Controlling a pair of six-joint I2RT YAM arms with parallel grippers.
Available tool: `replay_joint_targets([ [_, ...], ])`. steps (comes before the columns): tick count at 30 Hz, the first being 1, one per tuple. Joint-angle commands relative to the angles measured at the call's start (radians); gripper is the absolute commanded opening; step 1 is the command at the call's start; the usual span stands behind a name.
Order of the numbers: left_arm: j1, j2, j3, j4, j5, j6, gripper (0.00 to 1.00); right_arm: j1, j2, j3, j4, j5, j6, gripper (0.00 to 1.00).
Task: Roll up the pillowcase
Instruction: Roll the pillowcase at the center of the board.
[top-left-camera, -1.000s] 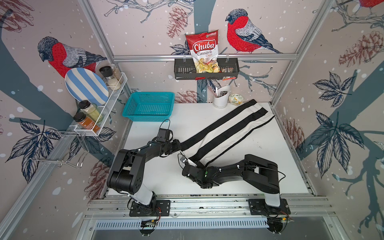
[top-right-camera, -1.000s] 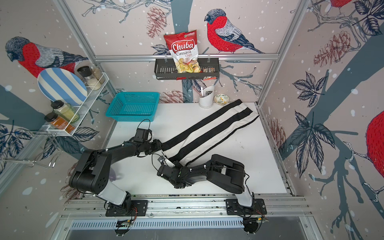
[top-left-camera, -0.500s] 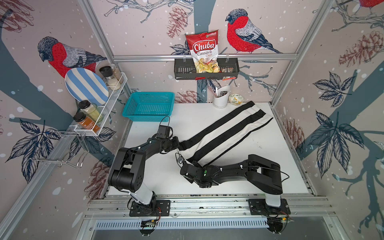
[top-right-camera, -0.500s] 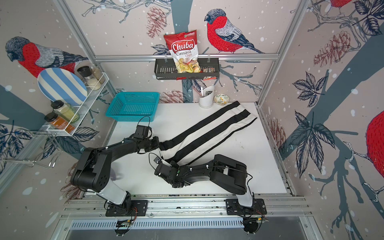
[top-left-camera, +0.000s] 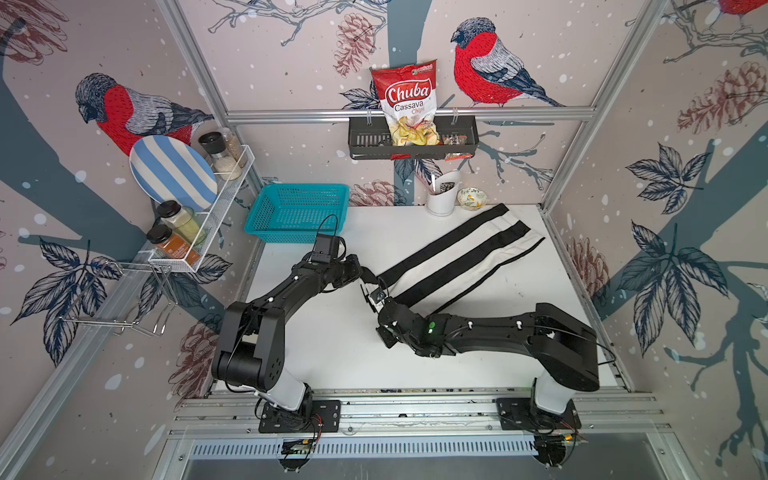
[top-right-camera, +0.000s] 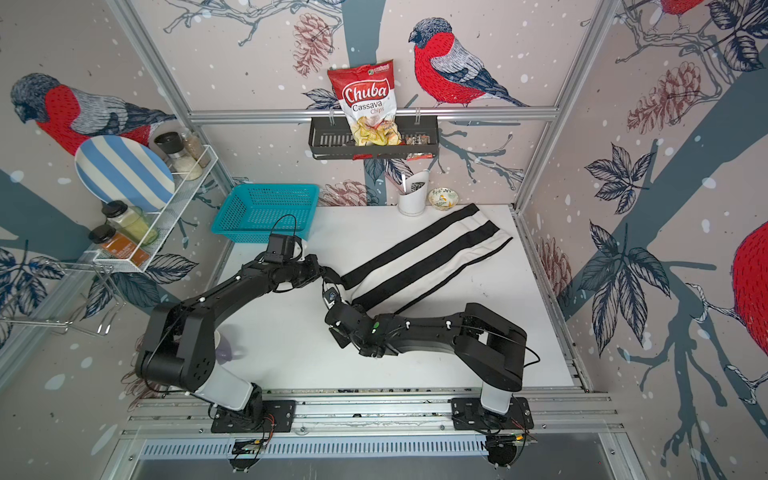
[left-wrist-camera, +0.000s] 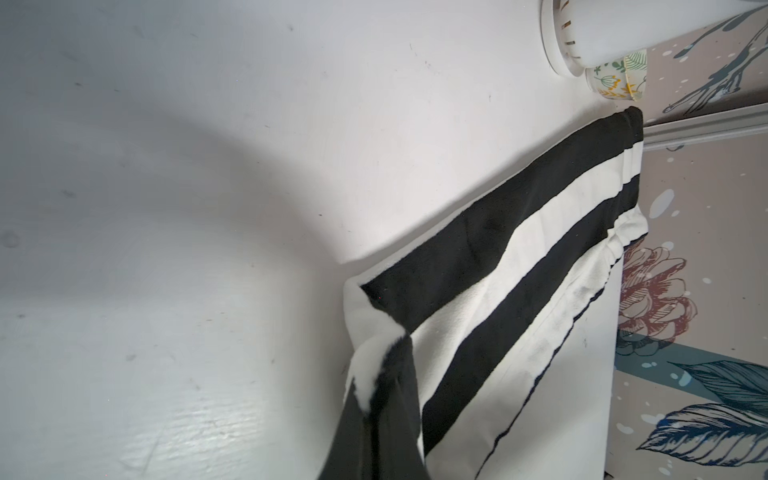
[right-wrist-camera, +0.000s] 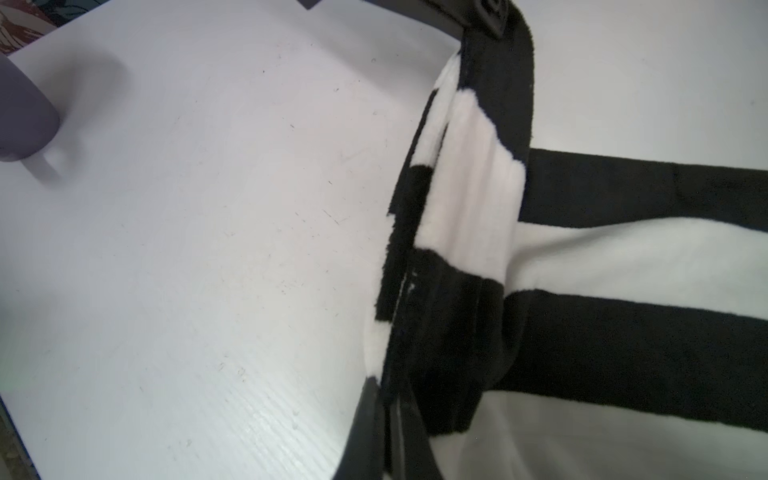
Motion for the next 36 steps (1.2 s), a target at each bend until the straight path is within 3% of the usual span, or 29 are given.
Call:
replay_joint_targets([
  [1, -0.020, 0.029, 0.015, 0.080, 0.019, -0.059, 0.00, -0.024, -0.033, -0.026, -0.009, 0.002, 0.024, 0.00],
  [13, -0.087, 0.175, 0.117, 0.222, 0.052, -0.141, 0.00, -0.120, -0.122, -0.103, -0.051, 0.067, 0.006, 0.00],
  [26, -0.080, 0.221, 0.026, 0.414, 0.076, -0.151, 0.00, -0.120, -0.045, -0.077, -0.069, 0.085, -0.016, 0.00],
  [36, -0.061, 0.256, -0.043, 0.414, 0.058, -0.093, 0.00, -0.106, 0.048, -0.069, -0.043, 0.043, -0.003, 0.00],
])
